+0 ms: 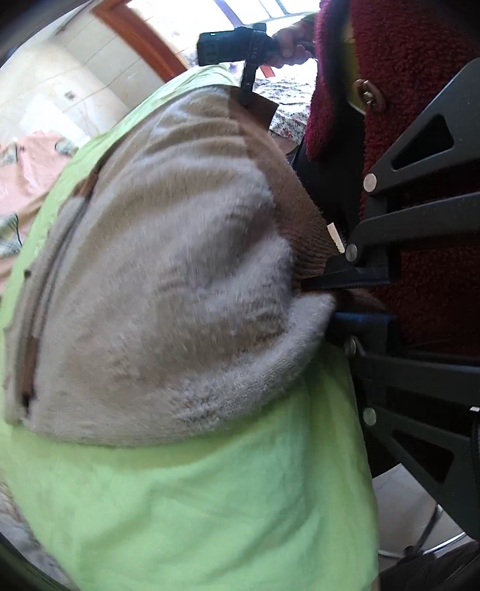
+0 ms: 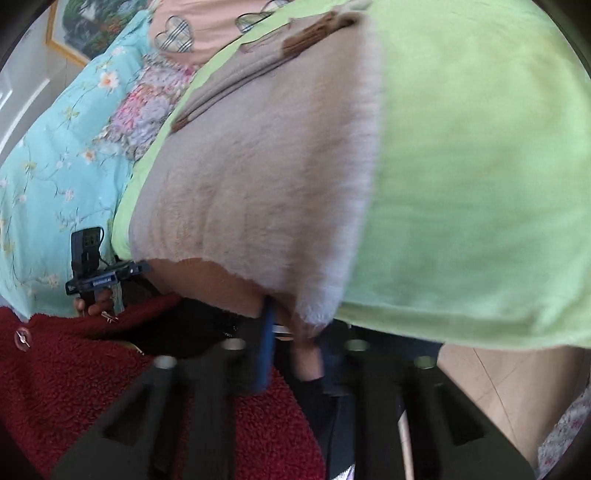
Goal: Fold small clothes
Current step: 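Grasp the brown hem with both grippers and lift it, then fold the hem up toward the collar with both grippers and lower it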
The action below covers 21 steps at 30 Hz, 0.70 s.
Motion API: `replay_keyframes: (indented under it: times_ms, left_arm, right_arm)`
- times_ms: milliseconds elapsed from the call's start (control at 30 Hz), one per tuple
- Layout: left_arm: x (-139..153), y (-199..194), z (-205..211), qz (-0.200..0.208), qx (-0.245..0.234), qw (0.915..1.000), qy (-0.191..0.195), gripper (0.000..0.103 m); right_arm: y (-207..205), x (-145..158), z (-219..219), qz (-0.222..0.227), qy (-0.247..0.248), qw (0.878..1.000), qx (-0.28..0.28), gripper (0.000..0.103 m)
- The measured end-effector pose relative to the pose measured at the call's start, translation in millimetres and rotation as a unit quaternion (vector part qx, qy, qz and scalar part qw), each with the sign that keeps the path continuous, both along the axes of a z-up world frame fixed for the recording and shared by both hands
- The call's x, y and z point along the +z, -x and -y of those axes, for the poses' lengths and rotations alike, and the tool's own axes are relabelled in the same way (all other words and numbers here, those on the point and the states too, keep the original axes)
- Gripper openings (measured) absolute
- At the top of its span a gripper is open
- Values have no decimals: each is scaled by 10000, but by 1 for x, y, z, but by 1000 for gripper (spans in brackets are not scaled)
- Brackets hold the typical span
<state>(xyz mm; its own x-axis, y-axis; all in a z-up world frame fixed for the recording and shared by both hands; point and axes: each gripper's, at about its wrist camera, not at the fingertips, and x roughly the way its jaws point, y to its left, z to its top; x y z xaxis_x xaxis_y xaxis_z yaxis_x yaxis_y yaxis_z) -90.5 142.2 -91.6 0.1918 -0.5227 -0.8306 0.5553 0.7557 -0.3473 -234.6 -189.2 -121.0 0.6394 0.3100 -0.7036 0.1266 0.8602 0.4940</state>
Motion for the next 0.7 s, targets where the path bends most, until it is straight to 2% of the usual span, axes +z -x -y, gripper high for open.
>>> replay_keyframes:
  times_ms: [100, 167, 267, 367, 533, 700]
  left_arm:
    - [14, 12, -1, 344, -186, 9992, -15, 6]
    - [26, 18, -6, 438, -205, 9987, 143, 6]
    - [52, 22, -16, 662, -111, 9966, 485, 6]
    - [80, 16, -28, 928, 142, 9921, 837, 6]
    - [127, -10, -47, 1454, 690, 9769, 1404, 6]
    - [156, -49, -33, 1881, 970, 9630, 1668, 6]
  right_arm:
    - [5, 19, -10, 182, 112, 9988, 451, 9]
    - [13, 36, -11, 425, 23, 9973, 593, 8]
    - [28, 69, -3, 1161, -324, 9906, 648, 8]
    - [32, 92, 7, 1648, -489, 9836, 541, 8]
    - [25, 117, 23, 2226, -673, 9719, 350, 8]
    - [-1, 145, 34, 2837, -696, 9563, 128, 8]
